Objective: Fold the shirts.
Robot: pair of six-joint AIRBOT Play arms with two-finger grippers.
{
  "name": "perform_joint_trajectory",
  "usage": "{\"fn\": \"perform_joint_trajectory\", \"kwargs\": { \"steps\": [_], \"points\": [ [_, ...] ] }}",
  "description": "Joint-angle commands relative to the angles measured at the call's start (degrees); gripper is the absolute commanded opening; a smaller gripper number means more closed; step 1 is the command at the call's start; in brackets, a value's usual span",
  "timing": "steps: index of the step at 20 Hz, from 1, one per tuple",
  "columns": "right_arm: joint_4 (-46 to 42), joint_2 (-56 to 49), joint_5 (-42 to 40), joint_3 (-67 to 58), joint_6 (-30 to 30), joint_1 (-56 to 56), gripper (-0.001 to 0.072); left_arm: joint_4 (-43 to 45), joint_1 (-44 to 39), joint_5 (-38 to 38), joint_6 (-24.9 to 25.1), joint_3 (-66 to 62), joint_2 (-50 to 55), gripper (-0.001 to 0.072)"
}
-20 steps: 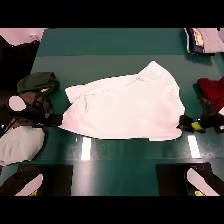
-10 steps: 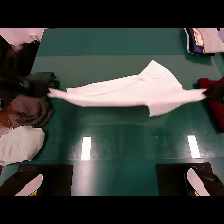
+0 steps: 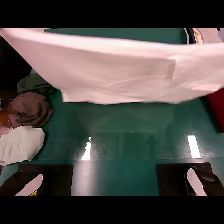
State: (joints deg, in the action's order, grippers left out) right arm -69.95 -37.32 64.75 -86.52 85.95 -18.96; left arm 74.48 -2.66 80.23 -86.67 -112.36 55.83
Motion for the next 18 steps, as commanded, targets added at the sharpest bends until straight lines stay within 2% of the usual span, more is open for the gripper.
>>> {"fn": "perform_joint_trajectory", "kwargs": {
  "steps": [1, 7, 11, 15, 18],
  "points": [
    [-0.15, 0.61, -0.26, -9.05, -0.61, 0.04, 0.0019, -0.17, 0.02, 0.59, -0.61, -9.9, -1.97, 0.0027],
    [-0.74, -1.7, 1.01, -21.94, -1.68, 0.02, 0.0019, -0.2, 0.02, -5.03, -1.95, -9.73, -11.02, 0.0027],
    [-0.74, -10.54, 9.16, -33.57, -0.33, 0.02, 0.0018, 0.07, 0.02, -4.09, -2.54, -9.44, -11.89, 0.0027],
    [-0.63, -22.18, 15.82, -38.62, 5.35, 0.02, 0.0018, 5.53, 0.02, -2.64, -2.51, 0.79, -11.69, 0.0027],
    [0.59, -29.22, 19.43, -31.85, 6.84, 0.04, 0.0018, 10.51, 0.02, 1.31, -2.47, 13.27, -8.98, 0.0027]
  ]
}}
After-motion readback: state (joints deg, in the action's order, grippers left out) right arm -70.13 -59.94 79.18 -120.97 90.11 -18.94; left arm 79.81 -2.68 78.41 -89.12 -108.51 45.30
